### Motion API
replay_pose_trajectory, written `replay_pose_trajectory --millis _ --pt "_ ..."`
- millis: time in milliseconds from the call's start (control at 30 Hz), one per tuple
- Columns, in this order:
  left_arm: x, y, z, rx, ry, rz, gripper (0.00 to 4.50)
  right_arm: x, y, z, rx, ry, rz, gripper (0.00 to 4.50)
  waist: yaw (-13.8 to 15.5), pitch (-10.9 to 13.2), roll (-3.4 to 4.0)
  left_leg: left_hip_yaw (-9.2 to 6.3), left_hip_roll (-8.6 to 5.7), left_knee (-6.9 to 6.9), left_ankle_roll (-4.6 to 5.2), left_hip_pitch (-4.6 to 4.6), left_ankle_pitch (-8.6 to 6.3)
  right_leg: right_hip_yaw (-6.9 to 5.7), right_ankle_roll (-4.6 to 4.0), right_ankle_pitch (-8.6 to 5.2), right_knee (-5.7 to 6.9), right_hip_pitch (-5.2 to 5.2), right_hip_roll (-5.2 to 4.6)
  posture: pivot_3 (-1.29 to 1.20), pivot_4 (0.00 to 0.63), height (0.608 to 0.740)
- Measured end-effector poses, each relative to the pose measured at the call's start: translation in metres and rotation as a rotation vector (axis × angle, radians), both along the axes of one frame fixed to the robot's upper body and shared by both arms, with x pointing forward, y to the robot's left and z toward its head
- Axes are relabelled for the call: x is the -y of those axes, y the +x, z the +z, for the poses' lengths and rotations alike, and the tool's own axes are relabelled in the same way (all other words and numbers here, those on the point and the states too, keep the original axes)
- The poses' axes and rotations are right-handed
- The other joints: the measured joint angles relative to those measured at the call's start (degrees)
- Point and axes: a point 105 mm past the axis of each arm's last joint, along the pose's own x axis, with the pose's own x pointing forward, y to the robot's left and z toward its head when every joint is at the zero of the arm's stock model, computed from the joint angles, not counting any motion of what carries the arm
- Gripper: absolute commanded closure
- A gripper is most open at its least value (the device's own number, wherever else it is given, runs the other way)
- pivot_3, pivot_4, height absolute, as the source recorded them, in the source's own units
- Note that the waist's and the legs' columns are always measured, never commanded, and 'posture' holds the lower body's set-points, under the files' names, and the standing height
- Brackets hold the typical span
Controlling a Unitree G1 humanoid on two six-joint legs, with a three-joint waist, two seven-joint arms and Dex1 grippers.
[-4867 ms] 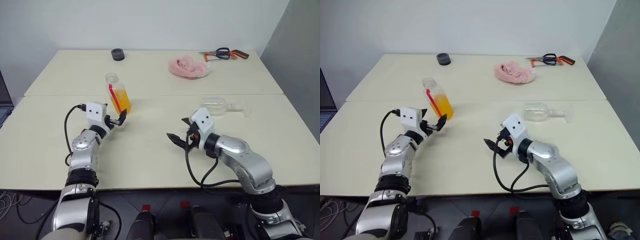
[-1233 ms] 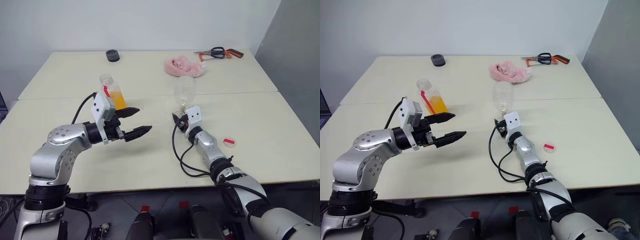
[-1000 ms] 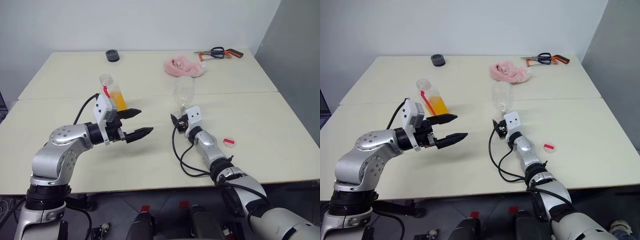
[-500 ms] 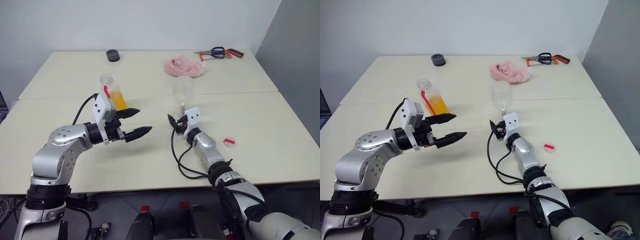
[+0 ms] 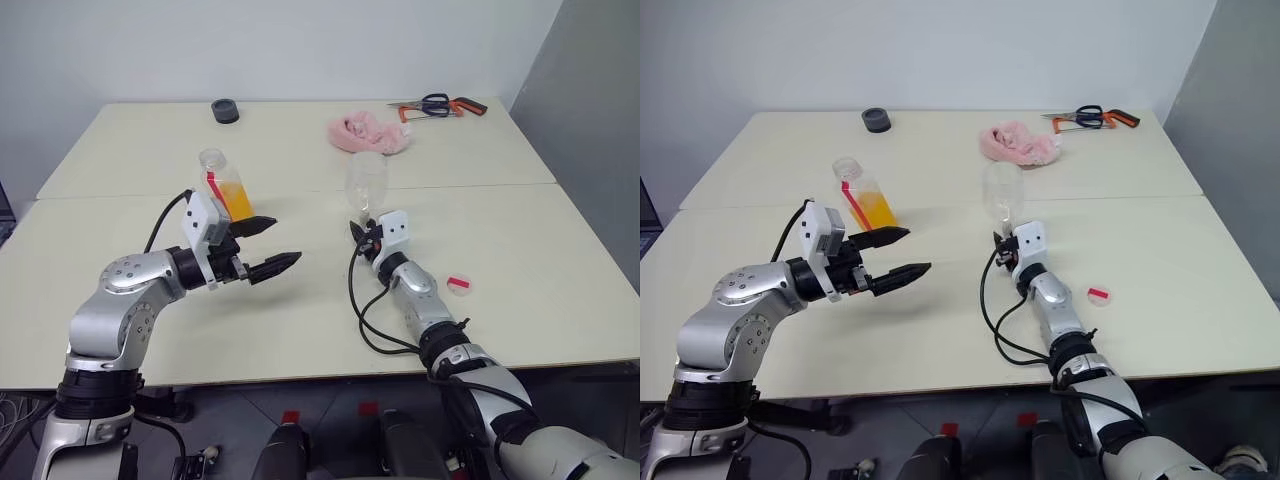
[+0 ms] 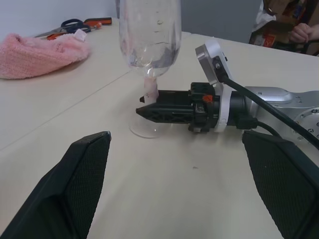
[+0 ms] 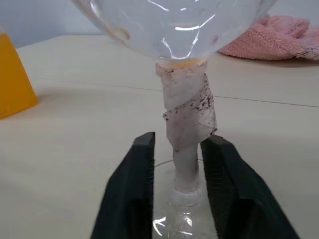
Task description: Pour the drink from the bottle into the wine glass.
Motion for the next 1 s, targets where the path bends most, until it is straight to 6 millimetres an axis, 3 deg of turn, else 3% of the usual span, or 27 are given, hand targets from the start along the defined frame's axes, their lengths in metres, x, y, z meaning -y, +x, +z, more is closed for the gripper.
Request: replay_pose_trajectory --millis 33,67,367,467,600,800,1000 --pt "-0.002 0.000 -0.003 -0.007 -0.001 0.012 0.00 -0.002 -0.001 0.001 0.007 -0.002 0.009 4.34 0.0 0.0 0.00 0.00 0.00 0.00 0.00 0.00 0.00 0.00 0.00 0.00 0.00 0.00 0.00 0.00 0.150 0.740" --pt "-0.004 -0.001 -0.006 -0.017 -0.002 0.023 0.00 -0.003 0.000 0.004 0.013 0.002 0.011 4.41 -0.1 0.0 0.00 0.01 0.01 0.00 0.00 0.01 0.00 0.01 0.00 0.00 0.00 0.00 0.00 0.00 0.150 0.740" --pt "-0.016 -0.001 -0.007 -0.018 -0.009 0.080 0.00 -0.047 -0.004 0.018 0.021 -0.001 0.166 4.41 0.0 0.0 0.03 -0.02 0.02 -0.03 0.00 -0.01 0.00 -0.01 -0.01 0.00 0.00 -0.03 0.03 0.00 0.150 0.740" --pt "-0.017 -0.001 -0.007 -0.017 -0.007 0.081 0.00 -0.058 -0.009 0.010 -0.008 -0.027 0.217 4.41 0.0 0.0 0.03 -0.02 0.01 -0.03 0.00 -0.01 0.00 -0.02 -0.01 0.00 0.00 -0.03 0.02 0.00 0.150 0.740" --pt "-0.018 -0.001 -0.006 -0.014 -0.003 0.084 0.00 -0.059 -0.011 0.003 -0.033 -0.039 0.234 4.41 0.1 0.0 0.04 -0.03 0.00 -0.02 0.00 -0.01 0.00 -0.02 -0.01 0.00 -0.02 -0.02 0.02 0.00 0.150 0.740" --pt "-0.017 0.001 -0.002 -0.001 -0.005 0.094 0.00 -0.057 -0.011 0.002 -0.034 -0.041 0.232 2.37 0.1 0.0 0.04 -0.05 0.01 -0.02 0.00 -0.02 0.00 -0.04 -0.01 0.00 -0.01 -0.02 0.02 0.00 0.150 0.740" --pt "-0.006 0.002 0.016 0.050 -0.021 0.075 0.00 -0.056 -0.010 0.002 -0.034 -0.043 0.229 0.18 0.1 0.0 0.04 -0.06 0.02 -0.02 -0.01 -0.01 0.00 -0.05 -0.01 0.00 -0.01 -0.02 0.02 0.00 0.150 0.740"
